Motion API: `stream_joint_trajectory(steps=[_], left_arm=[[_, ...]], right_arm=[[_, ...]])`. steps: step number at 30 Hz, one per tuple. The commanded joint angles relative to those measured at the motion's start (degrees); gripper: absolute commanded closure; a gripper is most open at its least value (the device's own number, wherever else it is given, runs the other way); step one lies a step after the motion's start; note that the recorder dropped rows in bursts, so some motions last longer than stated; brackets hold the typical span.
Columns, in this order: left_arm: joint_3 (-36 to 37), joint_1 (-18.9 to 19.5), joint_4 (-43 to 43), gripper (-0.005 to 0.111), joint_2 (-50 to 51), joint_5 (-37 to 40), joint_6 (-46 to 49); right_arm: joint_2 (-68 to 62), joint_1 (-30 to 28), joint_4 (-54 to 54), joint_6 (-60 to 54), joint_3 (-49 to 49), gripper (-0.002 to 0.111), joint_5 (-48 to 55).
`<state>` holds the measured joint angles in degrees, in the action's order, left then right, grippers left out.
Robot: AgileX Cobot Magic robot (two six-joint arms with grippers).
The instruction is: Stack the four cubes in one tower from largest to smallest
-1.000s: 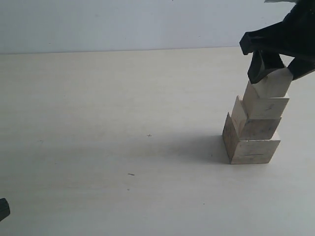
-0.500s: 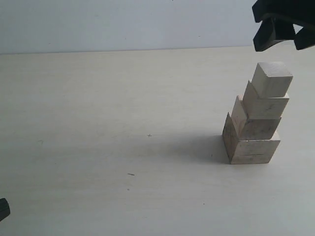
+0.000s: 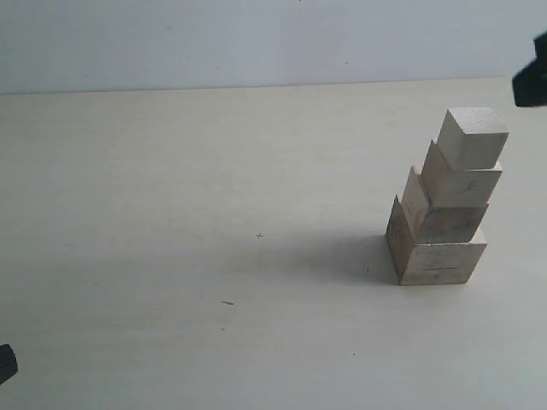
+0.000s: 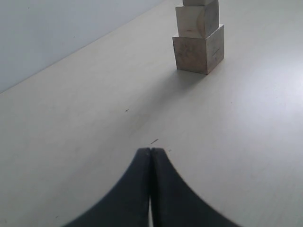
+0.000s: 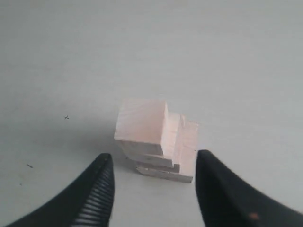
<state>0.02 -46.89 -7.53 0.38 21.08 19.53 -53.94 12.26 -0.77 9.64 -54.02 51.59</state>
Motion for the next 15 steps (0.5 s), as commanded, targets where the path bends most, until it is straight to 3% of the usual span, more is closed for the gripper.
stream_joint_trajectory(steps=[1, 4, 9, 15], left_arm=[[0.0, 0.1, -0.2, 0.107, -0.4, -0.4, -0.1], [0.0, 0.1, -0.2, 0.107, -0.4, -0.4, -0.1], [0.0, 0.1, -0.2, 0.107, -0.4, -0.4, -0.1], [0.0, 0.1, -0.2, 0.107, -0.4, -0.4, -0.1]], right_arm=[[9.0, -0.2, 0.8, -0.6, 7.3, 0.082, -3.7], [12.1, -0.2, 3.4, -1.1, 10.3, 0.106, -4.1], [10.2, -0.2, 20.6, -16.1, 14.4, 0.108, -10.7], [1.6, -0.2, 21.5, -16.9, 14.4, 0.108, -15.2]])
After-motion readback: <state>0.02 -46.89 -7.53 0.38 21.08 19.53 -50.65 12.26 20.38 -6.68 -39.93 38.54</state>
